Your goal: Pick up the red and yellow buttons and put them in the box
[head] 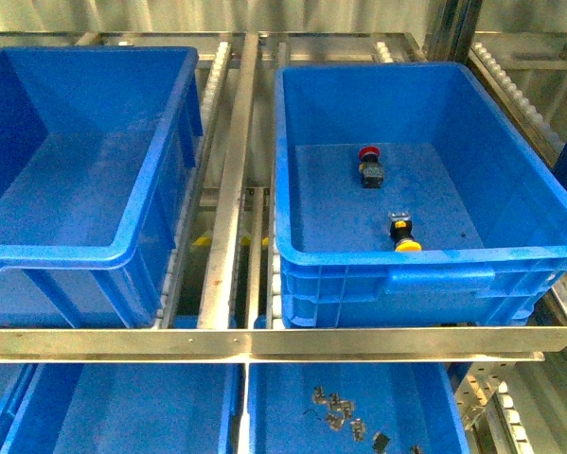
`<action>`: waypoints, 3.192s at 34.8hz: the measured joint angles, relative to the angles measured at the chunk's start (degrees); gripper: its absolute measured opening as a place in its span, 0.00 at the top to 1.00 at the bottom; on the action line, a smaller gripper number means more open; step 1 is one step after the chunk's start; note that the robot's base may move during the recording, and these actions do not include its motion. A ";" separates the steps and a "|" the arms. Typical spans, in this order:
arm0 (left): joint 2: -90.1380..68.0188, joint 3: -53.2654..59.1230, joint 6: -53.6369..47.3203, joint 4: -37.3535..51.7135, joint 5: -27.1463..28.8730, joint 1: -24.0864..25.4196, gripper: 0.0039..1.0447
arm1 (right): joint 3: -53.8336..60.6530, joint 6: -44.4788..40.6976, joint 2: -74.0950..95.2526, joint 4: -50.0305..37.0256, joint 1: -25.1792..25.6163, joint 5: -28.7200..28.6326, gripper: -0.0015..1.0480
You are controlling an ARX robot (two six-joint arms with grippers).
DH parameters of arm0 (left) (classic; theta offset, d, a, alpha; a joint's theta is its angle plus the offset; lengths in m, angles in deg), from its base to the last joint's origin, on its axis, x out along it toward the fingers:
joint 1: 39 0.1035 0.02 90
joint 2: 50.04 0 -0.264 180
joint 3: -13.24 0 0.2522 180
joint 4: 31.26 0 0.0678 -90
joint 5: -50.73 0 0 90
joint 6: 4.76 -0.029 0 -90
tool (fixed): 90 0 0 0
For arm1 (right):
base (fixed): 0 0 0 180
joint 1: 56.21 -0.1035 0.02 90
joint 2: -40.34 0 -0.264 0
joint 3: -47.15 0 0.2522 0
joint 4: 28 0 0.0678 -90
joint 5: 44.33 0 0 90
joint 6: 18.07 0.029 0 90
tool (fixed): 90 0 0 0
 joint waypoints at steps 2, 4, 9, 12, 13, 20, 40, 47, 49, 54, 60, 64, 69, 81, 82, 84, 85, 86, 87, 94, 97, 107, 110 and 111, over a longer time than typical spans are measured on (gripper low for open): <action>0.00 0.00 0.00 0.00 0.02 0.00 0.07 | 2.01 -0.04 -0.63 -2.25 0.98 -1.05 0.90; 0.00 0.00 0.00 0.00 0.00 0.00 0.07 | 4.68 -0.24 -3.15 -1.40 2.43 -2.60 0.97; 0.00 0.00 0.00 0.00 0.00 0.00 0.07 | 8.04 -0.31 -11.96 3.82 5.33 -5.11 0.97; 0.00 0.00 0.00 0.00 0.00 0.00 0.07 | 9.14 -0.31 -15.76 6.60 6.32 -6.23 0.97; 0.00 0.00 0.00 0.00 0.00 0.00 0.07 | 9.51 -0.33 -17.20 7.69 6.67 -6.54 0.97; 0.00 0.00 0.00 0.00 0.00 0.00 0.07 | 10.60 -0.35 -25.33 14.14 10.34 -11.34 0.97; 0.00 0.00 0.00 0.00 0.00 0.00 0.07 | 10.95 -0.37 -48.46 34.77 13.00 -12.72 0.97; 0.00 0.00 0.00 0.00 0.00 0.00 0.07 | 10.99 -0.37 -55.30 41.38 13.00 -12.74 0.97; 0.00 0.00 0.00 0.00 0.00 0.00 0.07 | 10.99 -0.37 -56.83 42.86 12.98 -12.72 0.97; 0.00 0.00 0.00 0.00 0.00 0.00 0.07 | 10.99 -0.35 -60.28 46.29 13.00 -12.72 0.97; 0.00 0.00 0.00 0.00 0.00 0.00 0.07 | 10.99 -0.37 -63.63 49.68 12.98 -12.72 0.97; 0.00 0.00 0.00 0.00 0.00 0.00 0.07 | 10.99 -0.37 -71.67 59.41 12.98 -12.90 0.97; 0.00 0.00 0.00 0.00 0.00 0.00 0.07 | 10.99 -0.37 -73.94 60.04 13.00 -12.90 0.97; 0.00 0.00 0.00 0.00 0.00 0.00 0.07 | 10.99 -0.44 -73.92 60.17 13.00 -12.90 0.75; 0.00 0.00 0.00 0.00 0.00 0.00 0.07 | 10.99 -0.42 -73.92 60.17 13.00 -12.90 0.68; 0.00 0.00 0.00 0.00 0.00 0.00 0.07 | 10.99 -0.42 -73.92 60.17 13.00 -12.90 0.57; 0.00 0.00 0.00 0.00 0.00 0.00 0.07 | 10.99 -0.44 -73.92 60.17 13.00 -12.90 0.51; 0.00 0.00 0.00 0.00 0.00 0.00 0.07 | 10.99 -0.44 -73.92 60.17 13.00 -12.90 0.46; 0.00 0.00 0.00 0.00 0.00 0.00 0.07 | 10.99 -0.44 -73.92 60.17 13.00 -12.90 0.40; 0.00 0.00 0.00 0.00 0.00 0.00 0.07 | 10.99 -0.42 -73.92 60.17 13.00 -12.90 0.07; 0.00 0.00 0.00 0.00 0.00 0.00 0.07 | 10.99 -0.42 -73.92 60.17 13.00 -12.90 0.07; 0.00 0.00 0.00 0.00 0.00 0.00 0.07 | 10.99 -0.42 -73.92 60.17 13.00 -12.90 0.07; 0.00 0.00 0.00 0.00 0.00 0.00 0.07 | 10.99 -0.42 -73.92 60.17 13.00 -12.90 0.07; 0.00 0.00 0.00 0.00 0.00 0.00 0.07 | 10.99 -0.42 -73.92 60.17 13.00 -12.90 0.07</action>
